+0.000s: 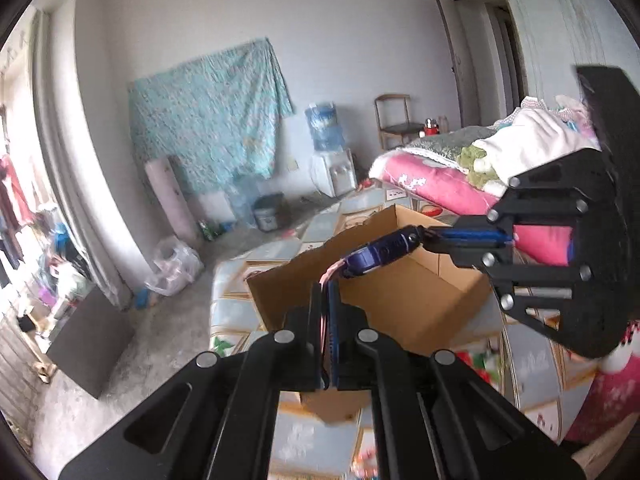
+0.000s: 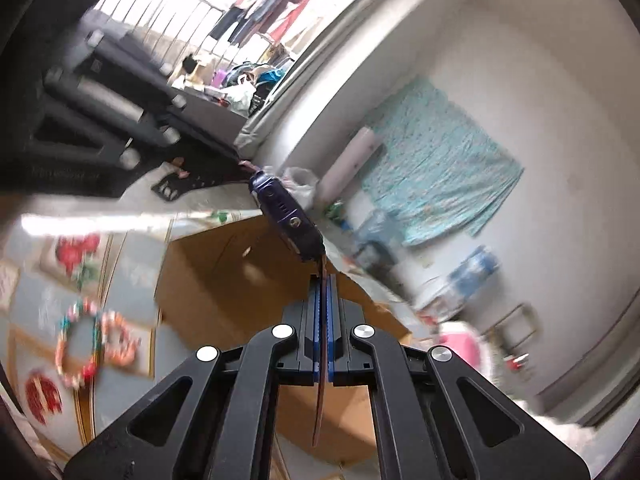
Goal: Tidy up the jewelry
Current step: 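Lift the pink-strap watch with both grippers and carry it over the box, then lower the watch into the box and open both grippers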
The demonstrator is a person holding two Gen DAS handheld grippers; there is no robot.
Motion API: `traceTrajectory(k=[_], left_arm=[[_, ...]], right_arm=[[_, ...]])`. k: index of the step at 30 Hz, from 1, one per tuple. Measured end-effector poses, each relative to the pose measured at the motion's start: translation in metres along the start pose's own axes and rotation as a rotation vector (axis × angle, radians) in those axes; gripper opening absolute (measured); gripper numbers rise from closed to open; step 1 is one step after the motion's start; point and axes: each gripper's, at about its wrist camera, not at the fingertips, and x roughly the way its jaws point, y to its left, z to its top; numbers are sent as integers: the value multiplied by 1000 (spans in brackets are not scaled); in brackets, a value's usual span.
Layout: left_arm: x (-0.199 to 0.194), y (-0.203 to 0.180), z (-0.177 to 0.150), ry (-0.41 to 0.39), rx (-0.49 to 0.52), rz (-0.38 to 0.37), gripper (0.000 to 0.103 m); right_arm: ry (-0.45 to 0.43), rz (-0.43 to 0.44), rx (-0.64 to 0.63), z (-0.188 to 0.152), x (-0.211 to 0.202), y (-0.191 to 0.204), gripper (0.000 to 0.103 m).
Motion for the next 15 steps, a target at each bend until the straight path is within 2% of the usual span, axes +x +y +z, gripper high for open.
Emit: traceTrajectory(k=[2,4,7,9,11,15], left_arm=[[44,11,15,113,-48,-71,3],[85,22,21,216,-82,-109,3],[144,30,19,370,-109,-157,3],[179,31,13,470,-128,-179,3],[207,33,8,549,-137,-185,3],[238,28,-3,628,-121,-154,7]], right_arm=[[117,147,90,3,44,-34,1],[236,291,168,0,85,-55,1],[409,446,232,-12,147,-71,1],[508,523,244,-19,177,-70,1],[570,573,240,-27,201,-67,1],[660,617,253,-33,237,-59,2]])
